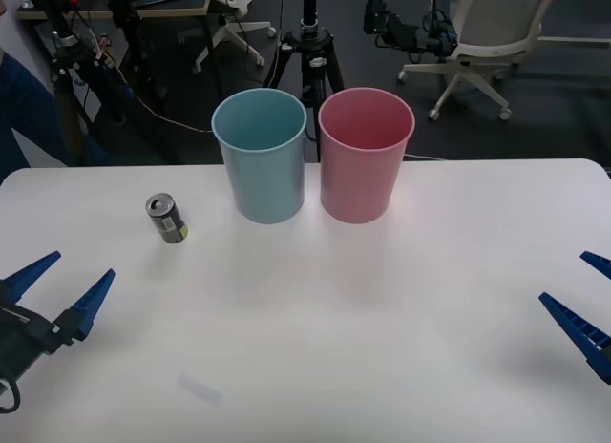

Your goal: Grasp the object on the table and drop it into the matching bin: aluminum can to the light blue bin, PET bottle to the pink bin.

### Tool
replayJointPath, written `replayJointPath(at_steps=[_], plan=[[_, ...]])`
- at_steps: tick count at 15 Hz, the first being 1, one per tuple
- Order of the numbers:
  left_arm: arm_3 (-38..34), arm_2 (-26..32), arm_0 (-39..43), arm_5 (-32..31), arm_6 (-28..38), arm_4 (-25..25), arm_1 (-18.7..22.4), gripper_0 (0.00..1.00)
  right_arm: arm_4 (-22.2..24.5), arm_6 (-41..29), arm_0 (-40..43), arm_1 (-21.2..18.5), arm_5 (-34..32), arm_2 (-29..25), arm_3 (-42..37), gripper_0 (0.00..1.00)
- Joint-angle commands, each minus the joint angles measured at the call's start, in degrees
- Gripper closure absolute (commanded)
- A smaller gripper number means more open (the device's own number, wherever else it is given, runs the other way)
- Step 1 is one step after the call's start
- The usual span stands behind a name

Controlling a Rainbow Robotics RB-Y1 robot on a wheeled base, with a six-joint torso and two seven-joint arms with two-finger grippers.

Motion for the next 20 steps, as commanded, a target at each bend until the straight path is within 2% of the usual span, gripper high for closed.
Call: replayJointPath(at_steps=[1, 3, 6, 8, 11, 13, 17, 20], plan=[[5.43, -1.54, -4.83, 0.09, -0.92, -1.46, 0.0, 0.0, 0.0, 0.0, 0.0, 0.0, 0.0, 0.0, 0.0, 0.0], [9.12, -2.78, -8.0, 0.35, -2.5, -1.81, -0.97, 0.0, 0.0, 0.0, 0.0, 0.0, 0.0, 0.0, 0.0, 0.0], [15.63, -2.42, -14.41, 0.7, -4.96, -5.24, -2.72, 0.0, 0.0, 0.0, 0.0, 0.0, 0.0, 0.0, 0.0, 0.0], [19.41, -2.6, -17.58, 0.7, -5.84, -5.59, -3.25, 0.0, 0.0, 0.0, 0.0, 0.0, 0.0, 0.0, 0.0, 0.0], [25.56, -2.51, -22.06, 2.2, -10.76, -5.15, -3.52, 0.0, 0.0, 0.0, 0.0, 0.0, 0.0, 0.0, 0.0, 0.0], [27.67, -3.21, -23.73, 3.6, -11.55, -5.24, -3.6, 0.0, 0.0, 0.0, 0.0, 0.0, 0.0, 0.0, 0.0, 0.0], [27.67, -5.68, -25.4, 10.2, -12.7, -5.15, -5.19, 0.0, 0.0, 0.0, 0.0, 0.0, 0.0, 0.0, 0.0, 0.0], [27.58, -6.38, -26.54, 12.13, -12.7, -5.24, -6.86, 0.0, 0.0, 0.0, 0.0, 0.0, 0.0, 0.0, 0.0, 0.0]])
